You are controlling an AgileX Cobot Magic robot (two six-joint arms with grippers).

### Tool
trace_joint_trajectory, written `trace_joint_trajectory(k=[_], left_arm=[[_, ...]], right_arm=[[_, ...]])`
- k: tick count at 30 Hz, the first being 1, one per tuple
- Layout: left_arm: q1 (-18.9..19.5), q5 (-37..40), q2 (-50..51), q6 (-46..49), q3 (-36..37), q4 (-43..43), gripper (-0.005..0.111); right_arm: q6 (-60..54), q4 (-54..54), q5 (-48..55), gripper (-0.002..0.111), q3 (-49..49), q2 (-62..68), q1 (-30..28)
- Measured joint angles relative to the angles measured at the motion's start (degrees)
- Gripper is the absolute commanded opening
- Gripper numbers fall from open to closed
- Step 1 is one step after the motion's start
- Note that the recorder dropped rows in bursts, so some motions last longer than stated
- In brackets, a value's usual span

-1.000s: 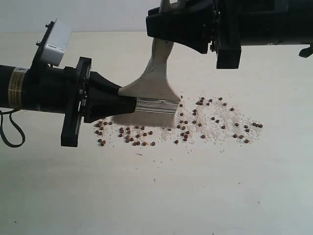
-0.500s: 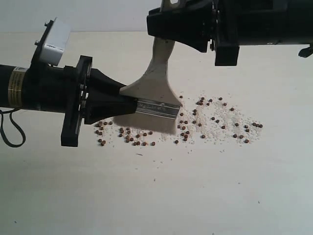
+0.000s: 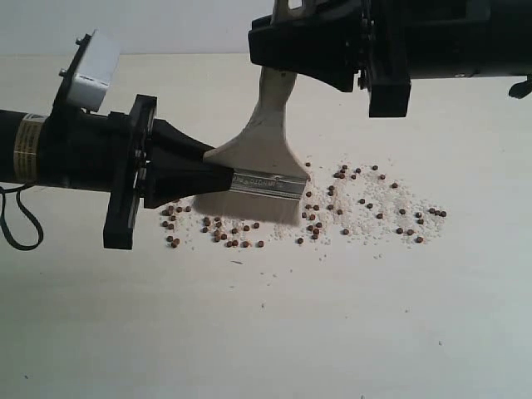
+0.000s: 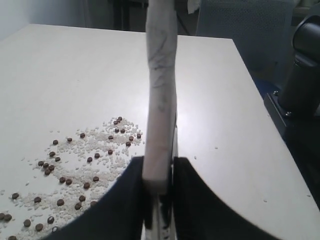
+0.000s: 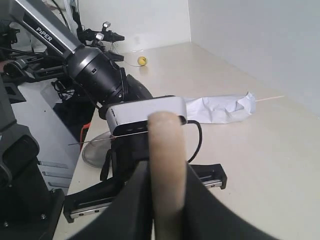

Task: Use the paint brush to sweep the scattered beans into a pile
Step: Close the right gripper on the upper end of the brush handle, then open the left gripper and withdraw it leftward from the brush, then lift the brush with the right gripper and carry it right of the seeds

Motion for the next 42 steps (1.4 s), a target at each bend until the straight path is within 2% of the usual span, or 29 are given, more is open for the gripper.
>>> trace_joint_trajectory(k=[2,8,14,19,23,24,26,27,32,36,42], left_arm=[[0.0,0.0,0.0,0.0,0.0,-0.1,0.008],[0.1,-0.1,0.0,0.5,0.0,-0.2,0.046],[0.2,-0.2,0.0,-2.7,0.0,1.2,0.05],[2.7,-0.2,-1.7,-7.4,0.0,2.5,0.05],[4.6,-0.3,-4.4,-9.3,0.0,4.8,0.05],[4.9,-0.5,-4.5,-9.5,0.0,4.8,0.042],[5.8,-0.5,-4.9,-11.9,0.1,4.7,0.006],[6.4,-0.5,-5.2,-13.4,0.1,4.6,0.0],[9.8,-0.5,-8.3,-23.5,0.1,-0.9,0.0],[10.4,0.4,-13.7,-27.1,2.3,-5.7,0.0],[10.4,12.1,-25.7,-29.8,8.8,-7.7,0.0]], right_arm=[[-0.1,0.0,0.0,0.0,0.0,0.0,0.0],[0.0,0.4,-0.8,0.0,0.0,0.0,0.0],[0.5,0.4,-1.4,0.0,0.0,0.0,0.0],[1.6,0.5,-3.8,0.0,0.0,0.0,0.0],[2.2,0.6,-7.6,0.0,0.0,0.0,0.0],[2.4,0.6,-8.8,0.0,0.0,-0.1,0.0],[5.3,0.7,-14.7,0.0,0.0,-1.5,0.0],[7.1,0.7,-17.3,0.0,0.0,-2.2,0.0],[20.0,0.3,-34.7,0.0,0.5,-12.0,0.0],[24.4,1.1,-43.1,0.0,7.2,-21.7,0.0],[25.1,1.2,-53.7,0.0,14.9,-30.0,0.0]])
